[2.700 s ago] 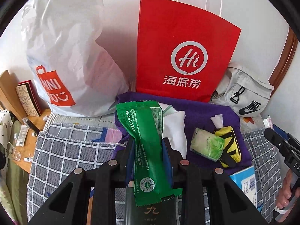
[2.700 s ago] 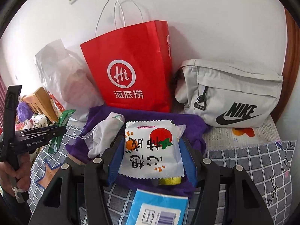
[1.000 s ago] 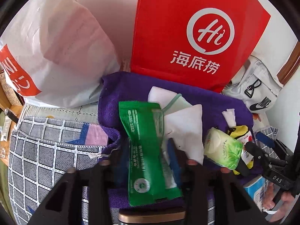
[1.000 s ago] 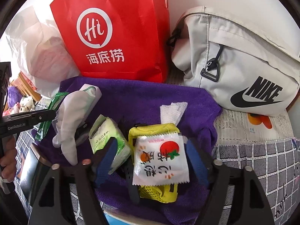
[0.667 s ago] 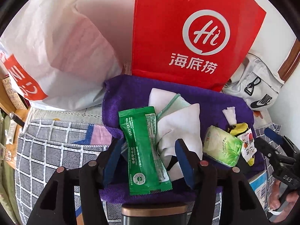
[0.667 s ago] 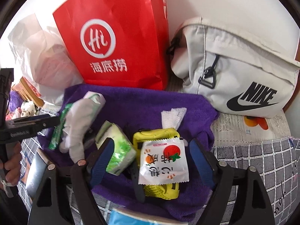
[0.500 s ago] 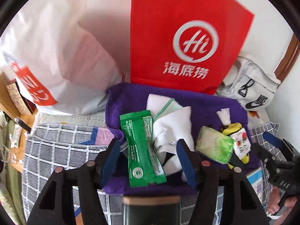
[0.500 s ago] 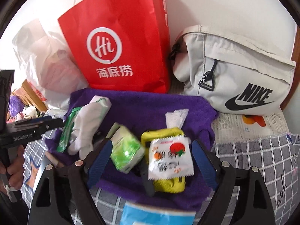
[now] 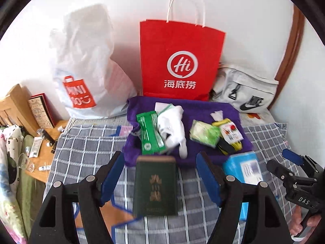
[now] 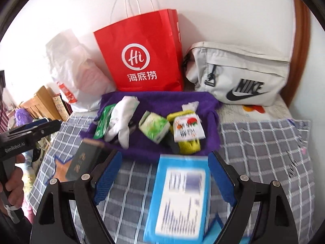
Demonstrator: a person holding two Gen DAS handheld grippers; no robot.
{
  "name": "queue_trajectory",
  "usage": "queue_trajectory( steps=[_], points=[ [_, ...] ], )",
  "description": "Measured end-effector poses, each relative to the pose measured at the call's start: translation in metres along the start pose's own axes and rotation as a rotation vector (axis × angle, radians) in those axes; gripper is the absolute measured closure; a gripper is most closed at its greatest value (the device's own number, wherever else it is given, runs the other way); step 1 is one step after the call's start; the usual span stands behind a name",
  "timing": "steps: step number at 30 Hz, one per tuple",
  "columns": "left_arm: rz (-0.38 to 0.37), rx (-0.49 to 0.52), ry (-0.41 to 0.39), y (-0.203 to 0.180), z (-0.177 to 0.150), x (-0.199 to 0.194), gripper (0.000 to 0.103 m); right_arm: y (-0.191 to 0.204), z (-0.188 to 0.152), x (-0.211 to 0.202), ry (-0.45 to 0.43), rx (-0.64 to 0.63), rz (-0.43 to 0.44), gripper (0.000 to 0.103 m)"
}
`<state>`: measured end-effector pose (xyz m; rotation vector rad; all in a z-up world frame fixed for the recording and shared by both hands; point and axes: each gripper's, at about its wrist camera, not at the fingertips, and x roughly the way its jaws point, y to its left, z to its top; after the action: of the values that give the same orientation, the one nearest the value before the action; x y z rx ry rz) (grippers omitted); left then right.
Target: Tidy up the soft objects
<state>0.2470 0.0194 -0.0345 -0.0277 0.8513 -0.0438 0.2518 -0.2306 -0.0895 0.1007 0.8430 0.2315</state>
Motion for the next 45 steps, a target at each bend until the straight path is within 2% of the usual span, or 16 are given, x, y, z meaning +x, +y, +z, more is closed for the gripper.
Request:
queue_trajectory(
  steps=[3,6,8,13,15,19,30,45],
  points=[
    [-0.016,-0.005,-0.014,-0.007,-0.02,-0.024,0.025,0.006,-0.02,-0.03,-0.016,0.002,-0.004,0.012],
    [-0.022,0.004,-0.028,-0.014,-0.04,-0.047,0.024,0.014,-0.038,-0.057,-0.05,-0.008,-0.049,0.003],
    [-0.013,-0.002,-0.044,-0.018,-0.054,-0.063,0.022,0.019,-0.05,-0.075,-0.078,-0.015,-0.077,0.001],
    [-0.001,0.022,-0.073,-0.028,-0.085,-0.099,0.008,0.021,-0.072,-0.105,-0.092,0.007,-0.082,0.0],
    [0.014,0.018,-0.076,-0.029,-0.093,-0.108,0.006,0.022,-0.083,-0.116,-0.095,0.013,-0.091,0.0],
    [0.049,0.011,-0.083,-0.031,-0.112,-0.125,0.006,0.023,-0.103,-0.133,-0.102,0.012,-0.111,0.0],
    [0.044,0.0,-0.091,-0.035,-0.145,-0.151,0.006,0.028,-0.133,-0.167,-0.125,0.003,-0.092,0.0],
    [0.027,0.001,-0.109,-0.04,-0.153,-0.166,0.006,0.03,-0.143,-0.185,-0.155,-0.009,-0.115,0.0]
  ],
)
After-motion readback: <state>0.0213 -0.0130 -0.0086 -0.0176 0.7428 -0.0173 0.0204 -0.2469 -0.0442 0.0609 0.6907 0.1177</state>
